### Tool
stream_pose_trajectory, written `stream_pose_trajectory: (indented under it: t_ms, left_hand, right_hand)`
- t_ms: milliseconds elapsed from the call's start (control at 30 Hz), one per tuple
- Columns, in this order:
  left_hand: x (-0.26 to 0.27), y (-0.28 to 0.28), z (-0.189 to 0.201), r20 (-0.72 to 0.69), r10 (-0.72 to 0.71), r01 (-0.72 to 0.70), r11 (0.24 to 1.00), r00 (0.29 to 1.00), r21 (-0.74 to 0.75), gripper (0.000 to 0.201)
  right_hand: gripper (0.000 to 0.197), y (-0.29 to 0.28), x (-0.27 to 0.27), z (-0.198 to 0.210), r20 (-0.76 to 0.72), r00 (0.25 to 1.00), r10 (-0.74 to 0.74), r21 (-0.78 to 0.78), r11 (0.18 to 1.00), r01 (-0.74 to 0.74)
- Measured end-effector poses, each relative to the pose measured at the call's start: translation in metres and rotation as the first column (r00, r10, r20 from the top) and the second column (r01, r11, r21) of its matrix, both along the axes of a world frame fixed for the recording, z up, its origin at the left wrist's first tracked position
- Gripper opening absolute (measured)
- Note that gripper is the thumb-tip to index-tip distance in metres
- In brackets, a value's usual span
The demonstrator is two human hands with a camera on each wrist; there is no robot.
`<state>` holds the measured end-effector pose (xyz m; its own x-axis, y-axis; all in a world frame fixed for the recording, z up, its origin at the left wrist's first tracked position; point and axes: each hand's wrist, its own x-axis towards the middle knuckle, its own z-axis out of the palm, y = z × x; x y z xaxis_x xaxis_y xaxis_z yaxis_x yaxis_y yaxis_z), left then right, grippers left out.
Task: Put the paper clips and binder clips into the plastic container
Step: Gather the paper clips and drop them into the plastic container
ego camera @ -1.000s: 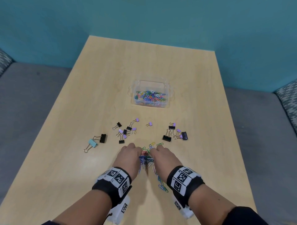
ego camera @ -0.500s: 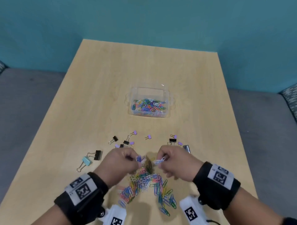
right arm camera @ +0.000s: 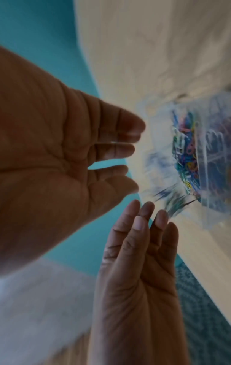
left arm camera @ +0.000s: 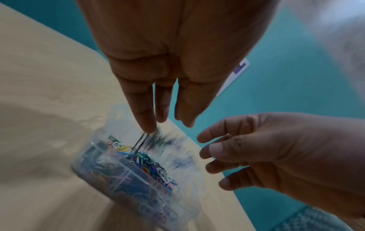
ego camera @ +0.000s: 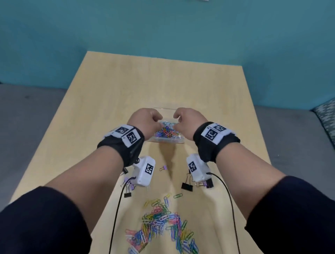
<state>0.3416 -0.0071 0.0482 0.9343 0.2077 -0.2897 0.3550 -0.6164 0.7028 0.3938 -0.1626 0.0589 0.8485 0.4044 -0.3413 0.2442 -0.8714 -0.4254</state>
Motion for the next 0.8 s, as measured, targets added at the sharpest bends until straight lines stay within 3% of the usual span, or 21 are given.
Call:
stream_pose_trajectory:
  t_ms: [67, 200, 300, 367, 500, 667, 800]
  left_hand:
    - [-0.015, 0.001, -0.002, 0.023, -0.037, 0.035, 0.993, 0.999, 0.108, 0.032]
    - [-0.096, -0.006, -0.003, 0.164, -0.184, 0.150, 0.969, 0.969, 0.197, 0.030]
    - [-0.173, -0.027, -0.024, 0.051, -0.430, 0.405, 0.878, 0.901, 0.254, 0.033]
    - [-0.202, -0.039, -0.047, -0.067, -0.533, 0.516, 0.771, 0.844, 0.372, 0.048]
    - [-0.217, -0.043, -0.085, -0.193, -0.567, 0.582, 0.661, 0.801, 0.473, 0.064]
    - [-0.247, -0.042, -0.080, -0.170, -0.599, 0.599, 0.648, 0.782, 0.470, 0.057]
    - [-0.280, -0.031, -0.060, 0.002, -0.529, 0.473, 0.762, 0.849, 0.443, 0.057]
  right_hand:
    - [0.033, -0.011, -0.016, 0.004, 0.081, 0.996, 0.047, -0.078, 0.996, -0.041]
    - [0.027, -0.046, -0.096, 0.004, 0.156, 0.972, 0.174, -0.033, 0.985, -0.171]
    - [0.026, -0.065, -0.171, -0.019, 0.009, 0.941, 0.338, -0.032, 0.941, -0.337]
    - [0.032, -0.070, -0.206, -0.042, 0.014, 0.901, 0.434, -0.047, 0.900, -0.433]
    - [0.069, -0.071, -0.232, -0.092, 0.072, 0.866, 0.495, -0.188, 0.859, -0.475]
    - [0.060, -0.076, -0.254, -0.106, -0.012, 0.866, 0.500, -0.271, 0.832, -0.484]
    - [0.051, -0.102, -0.281, -0.080, 0.045, 0.900, 0.434, -0.141, 0.894, -0.424]
